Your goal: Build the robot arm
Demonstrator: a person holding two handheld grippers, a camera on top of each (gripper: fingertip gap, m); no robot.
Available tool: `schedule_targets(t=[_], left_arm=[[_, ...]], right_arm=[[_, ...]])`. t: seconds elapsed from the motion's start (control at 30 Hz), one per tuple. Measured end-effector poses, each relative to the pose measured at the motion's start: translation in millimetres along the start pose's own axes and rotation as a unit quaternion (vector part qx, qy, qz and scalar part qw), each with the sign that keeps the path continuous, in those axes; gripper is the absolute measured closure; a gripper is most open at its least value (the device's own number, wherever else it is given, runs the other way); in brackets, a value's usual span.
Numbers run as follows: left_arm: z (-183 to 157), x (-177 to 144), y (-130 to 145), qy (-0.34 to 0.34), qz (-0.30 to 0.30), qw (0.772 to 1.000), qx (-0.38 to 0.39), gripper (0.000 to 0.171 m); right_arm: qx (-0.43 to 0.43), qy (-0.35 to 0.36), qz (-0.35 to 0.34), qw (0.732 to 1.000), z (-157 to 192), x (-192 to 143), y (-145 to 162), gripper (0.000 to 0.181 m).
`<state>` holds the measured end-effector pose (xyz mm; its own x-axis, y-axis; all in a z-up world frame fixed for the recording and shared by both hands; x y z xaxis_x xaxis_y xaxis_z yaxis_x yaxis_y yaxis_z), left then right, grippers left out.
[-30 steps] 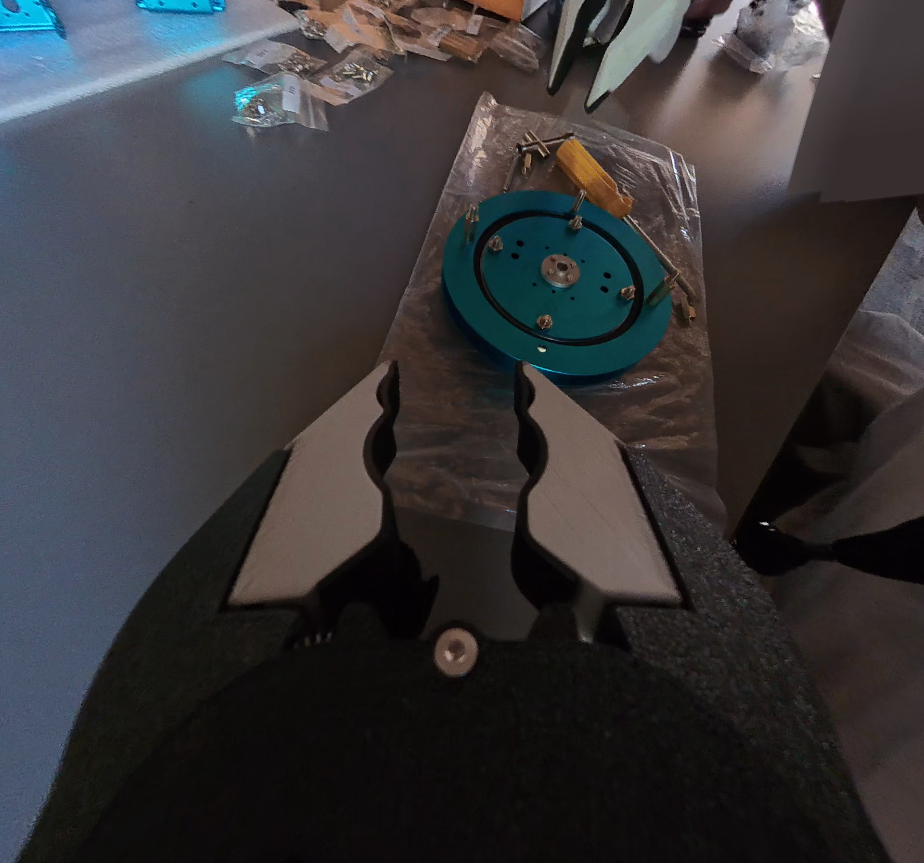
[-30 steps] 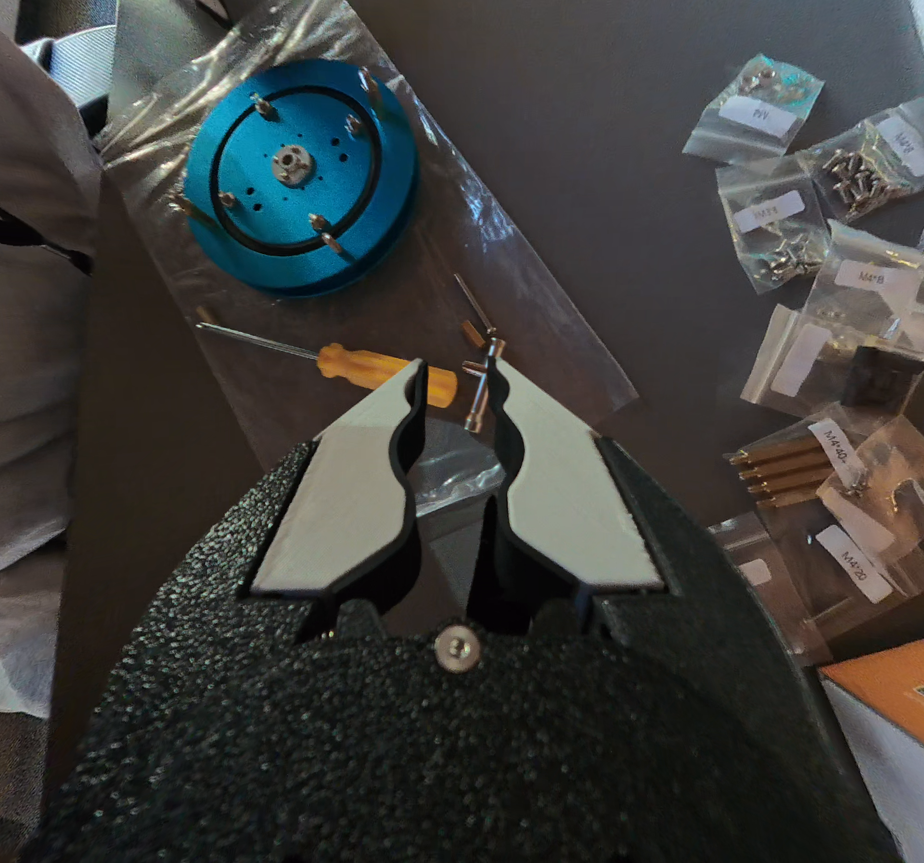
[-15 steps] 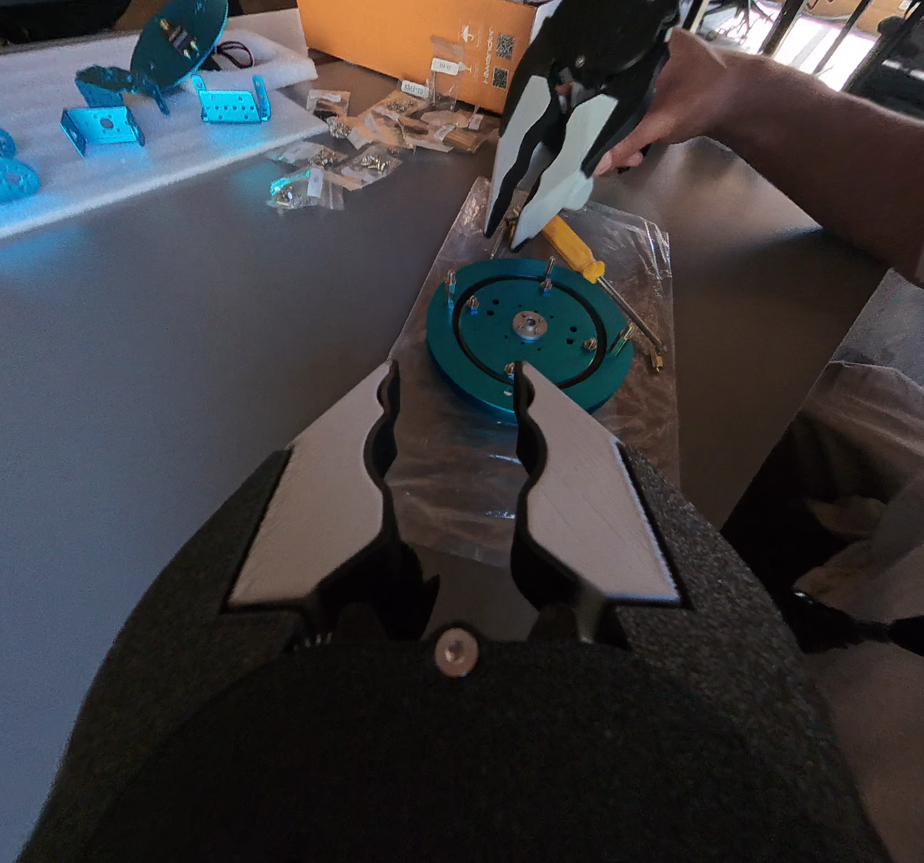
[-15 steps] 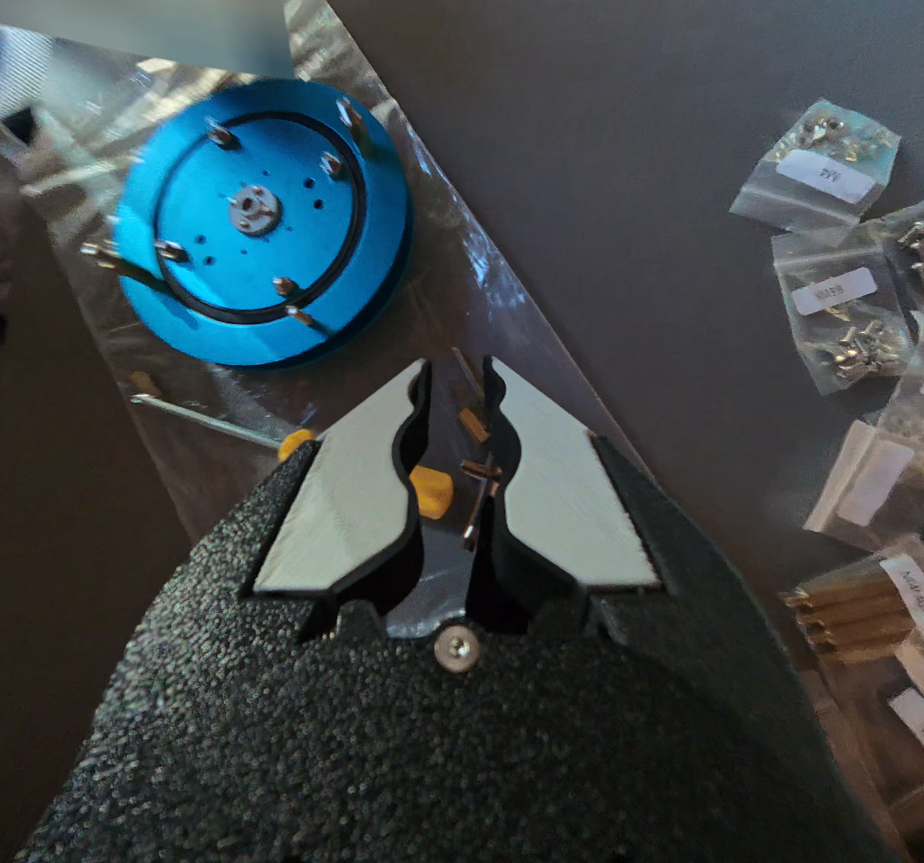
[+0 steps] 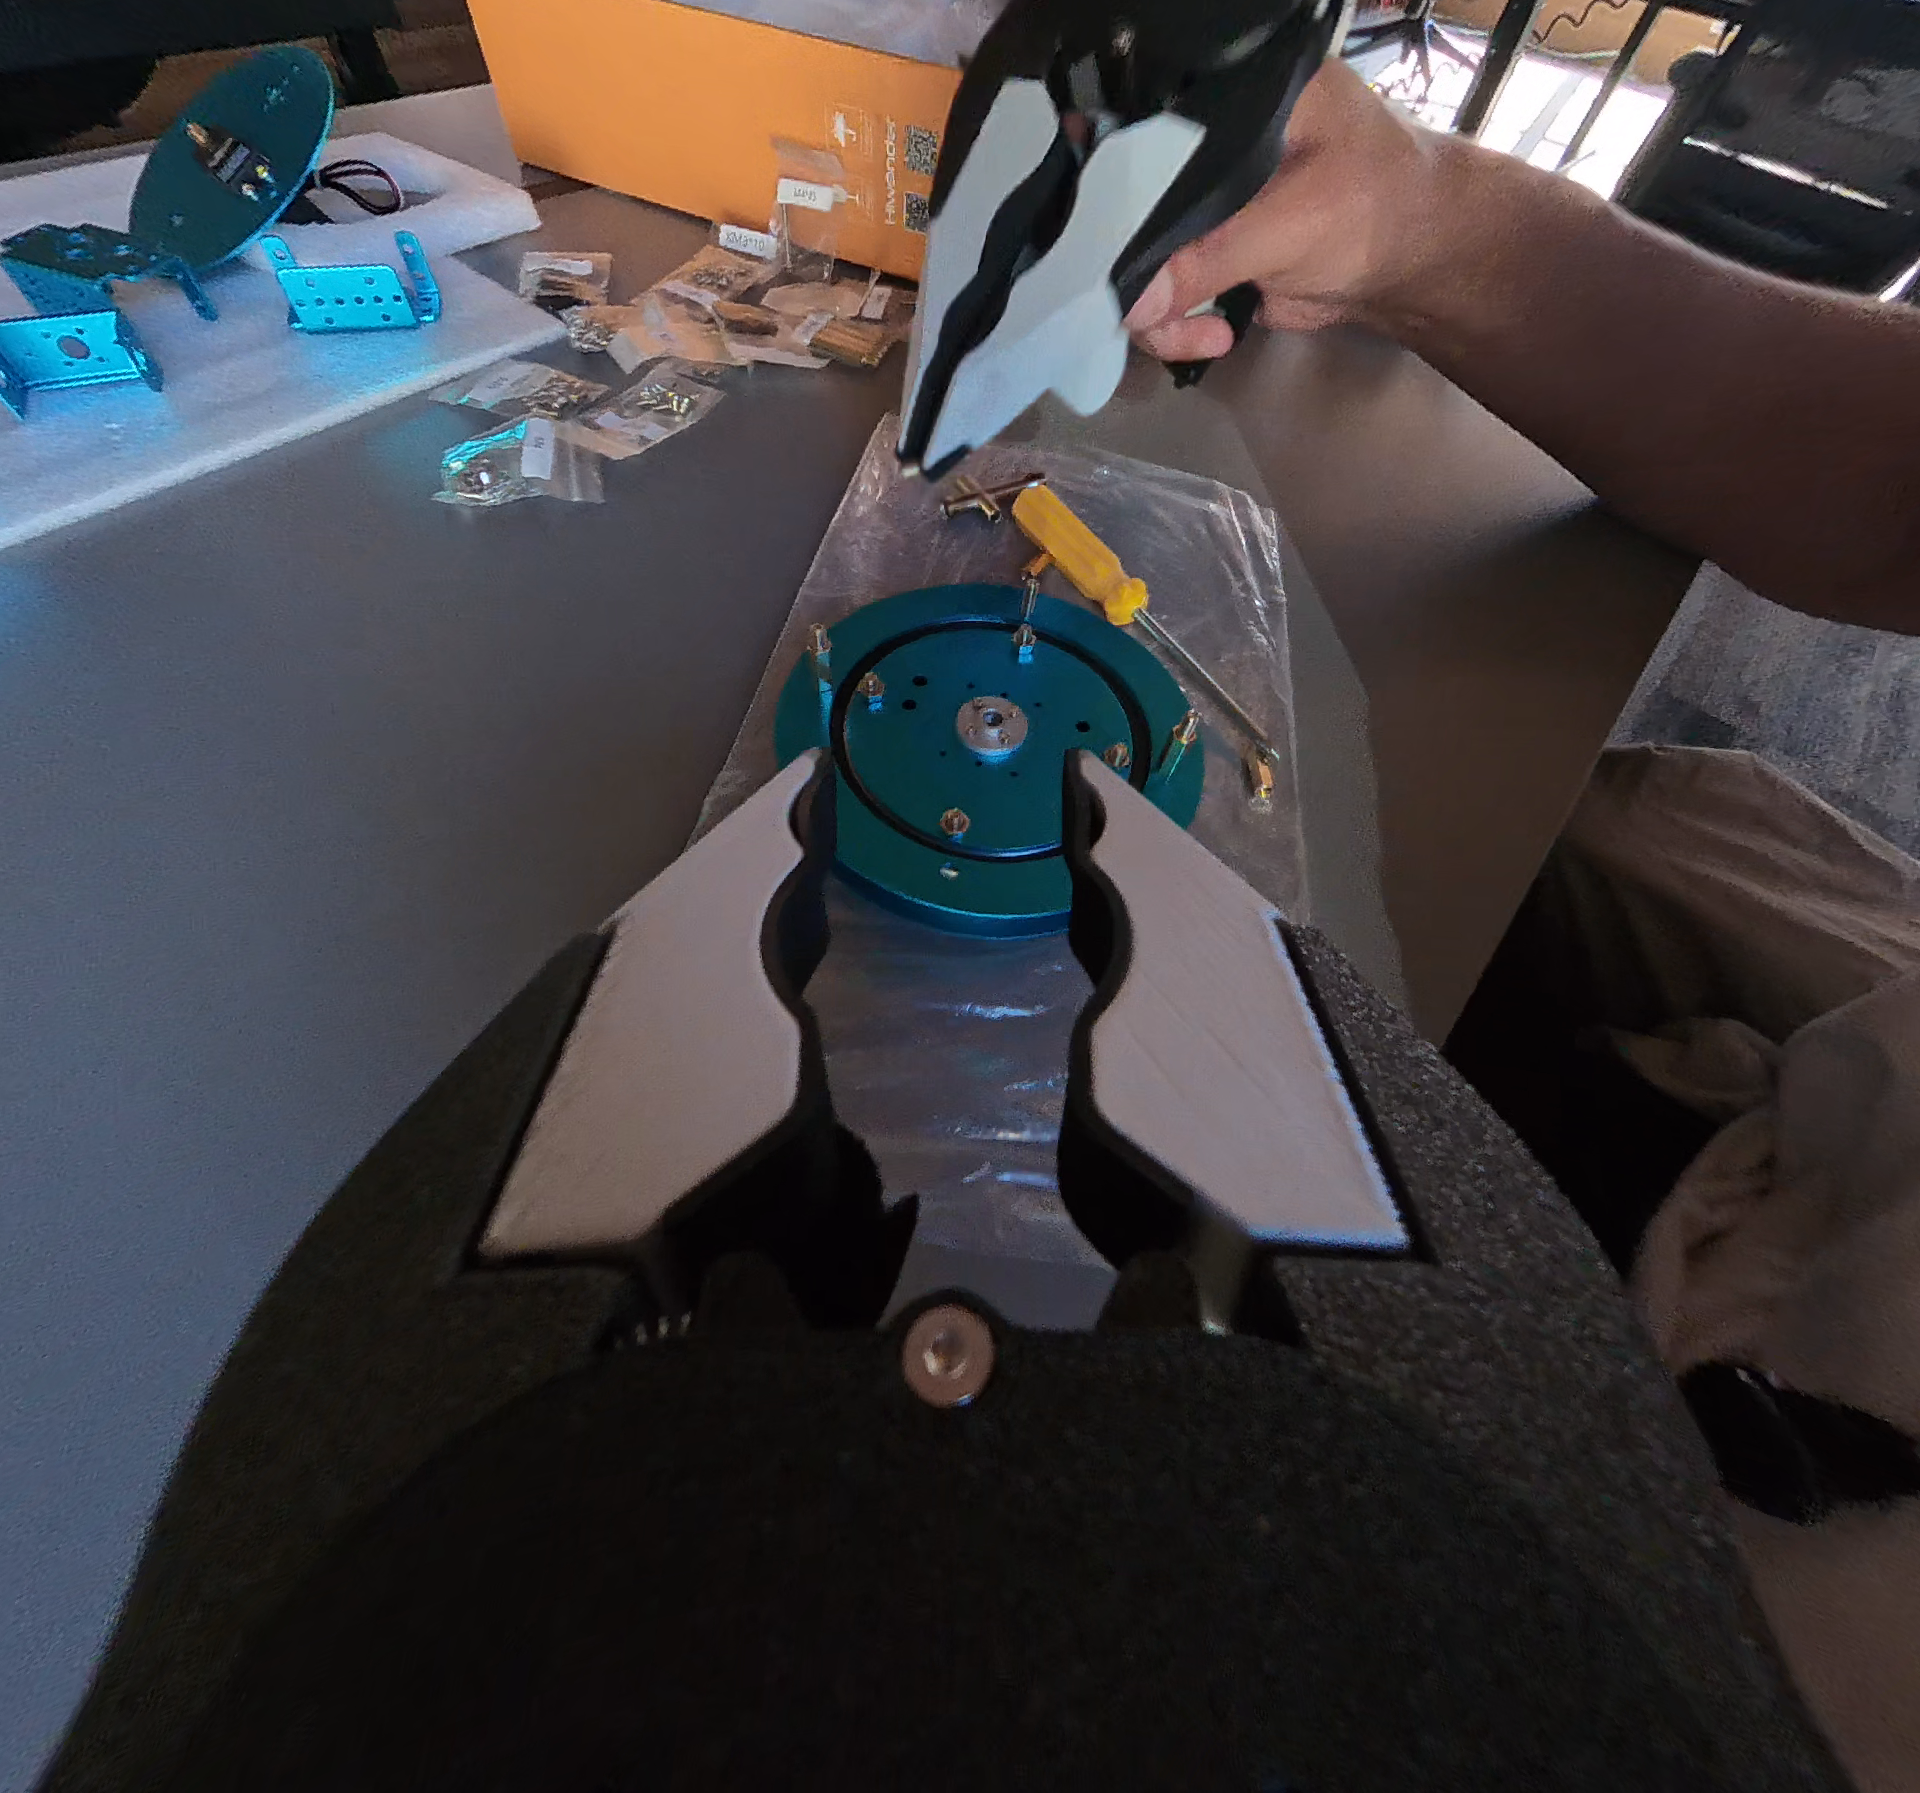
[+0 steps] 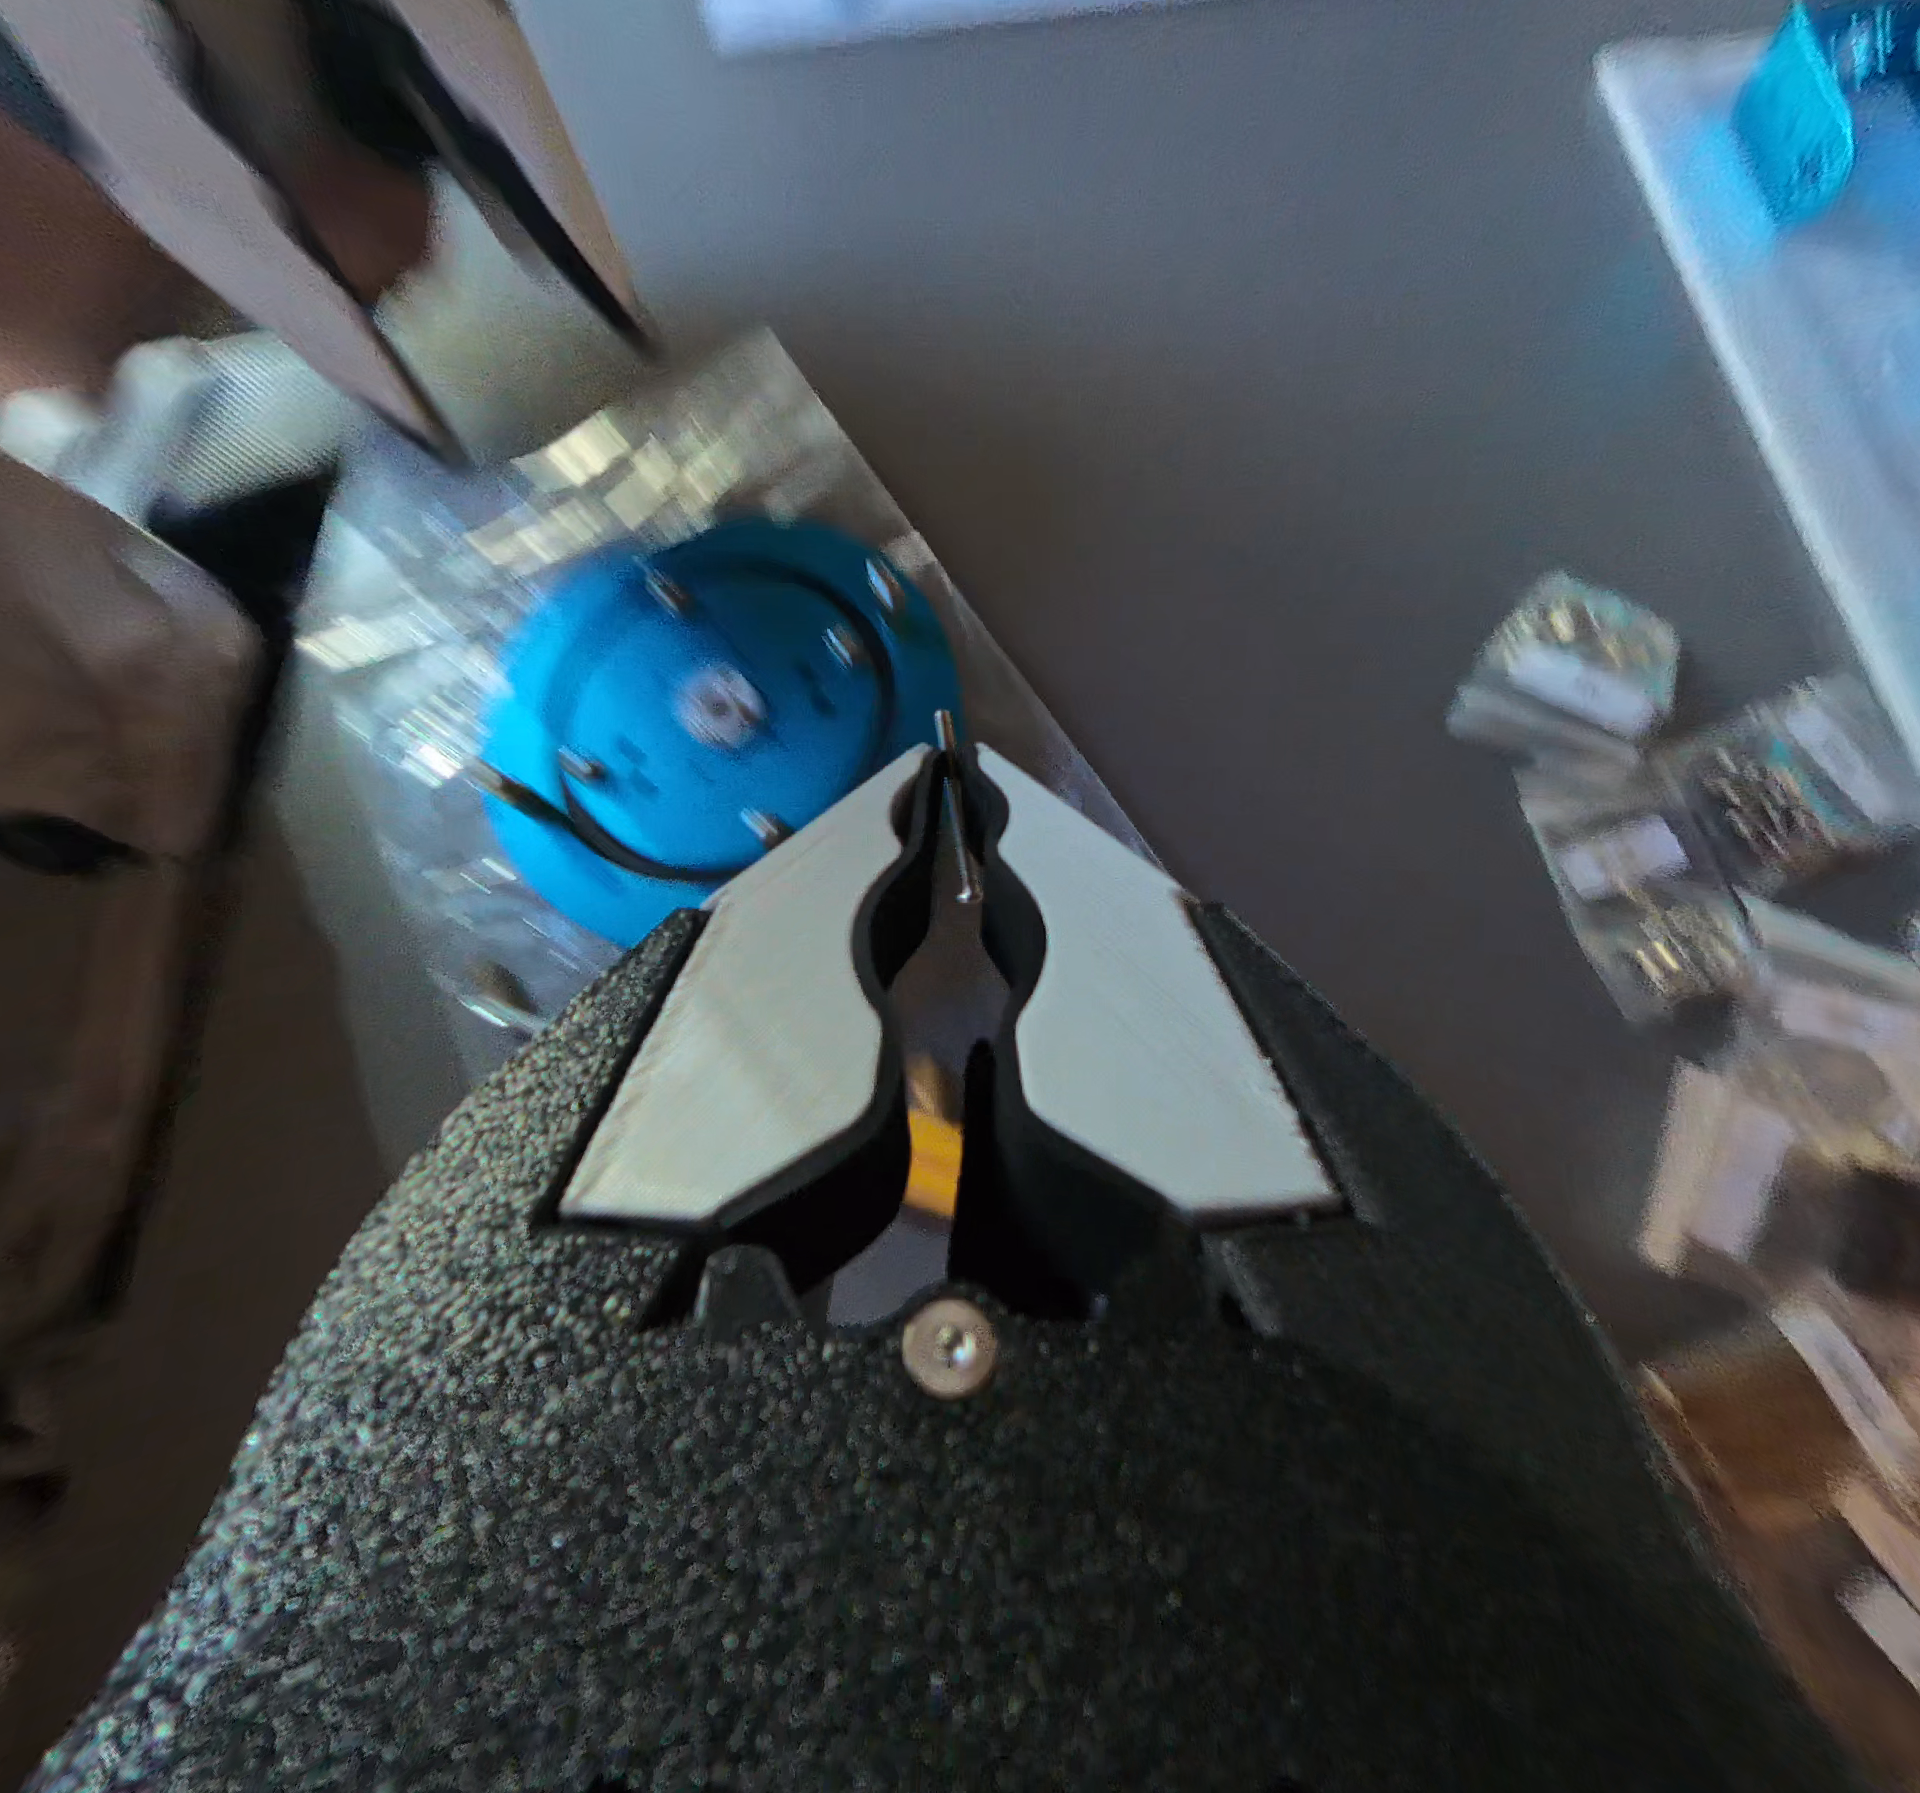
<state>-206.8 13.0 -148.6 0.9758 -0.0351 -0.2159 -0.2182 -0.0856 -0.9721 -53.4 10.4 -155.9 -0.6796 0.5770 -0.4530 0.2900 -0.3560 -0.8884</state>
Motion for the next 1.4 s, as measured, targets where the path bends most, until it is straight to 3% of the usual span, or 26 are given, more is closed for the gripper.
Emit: schedule_targets(t=[0.13, 0.2, 0.27, 0.53, 0.67, 0.77, 0.83, 0.93, 1.0, 1.17, 1.4], left_arm=[[-13.8, 12.0, -12.4, -0.006, -0.076, 0.997, 0.015, 0.132], [-31.7, 14.5, -22.3, 0.040, -0.111, 0.993, -0.014, 0.132], [-37.9, 14.7, -27.4, 0.044, -0.125, 0.991, -0.030, 0.132], [-33.1, -7.6, -36.5, 0.017, -0.183, 0.981, -0.061, 0.157], [-31.0, -14.7, -37.8, 0.036, -0.201, 0.974, -0.095, 0.169], [-25.7, -17.3, -26.2, 0.038, -0.168, 0.981, -0.091, 0.169], [-15.8, -19.5, -7.9, 0.015, -0.102, 0.993, -0.062, 0.170], [-4.3, -22.2, 16.0, -0.015, -0.016, 1.000, -0.007, 0.170], [-1.2, -21.7, 22.7, -0.031, 0.014, 0.999, 0.024, 0.170], [-8.7, -16.9, 22.4, -0.027, 0.030, 0.997, 0.066, 0.169], [-10.7, -23.0, 22.5, -0.021, 0.019, 0.998, 0.058, 0.169]], right_arm=[[0.086, -0.143, -0.163, 0.972, 62.4, 9.5, -70.0, 0.179], [0.111, -0.179, -0.188, 0.959, 84.8, 20.2, -86.5, 0.179], [0.115, -0.190, -0.209, 0.952, 96.7, 27.1, -96.0, 0.179], [0.122, -0.200, -0.219, 0.947, 104.2, 36.6, -89.6, 0.179], [0.133, -0.210, -0.212, 0.945, 107.4, 44.1, -83.7, 0.179], [0.139, -0.207, -0.202, 0.947, 105.3, 48.7, -78.3, 0.179], [0.133, -0.193, -0.199, 0.951, 100.4, 49.3, -75.5, 0.181], [0.117, -0.169, -0.147, 0.968, 98.8, 59.6, -66.2, 0.162], [0.064, -0.132, -0.109, 0.983, 100.5, 70.9, -58.3, 0.163], [-0.001, -0.096, -0.062, 0.993, 108.5, 87.5, -50.3, 0.174], [0.039, -0.111, -0.053, 0.992, 101.8, 81.4, -43.6, 0.178]])
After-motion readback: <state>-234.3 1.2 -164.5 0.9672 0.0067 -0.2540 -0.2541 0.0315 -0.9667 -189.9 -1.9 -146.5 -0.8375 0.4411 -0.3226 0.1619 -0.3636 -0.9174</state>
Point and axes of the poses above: each gripper's, where its closed fingertips meet, x out along the fingers, y out of its underside, z = x × y across the jaws, the point moved 3 cm from there along -x, back along the fingers, and after that the axes turned 10 degrees about -z, right-handed, at the moved point
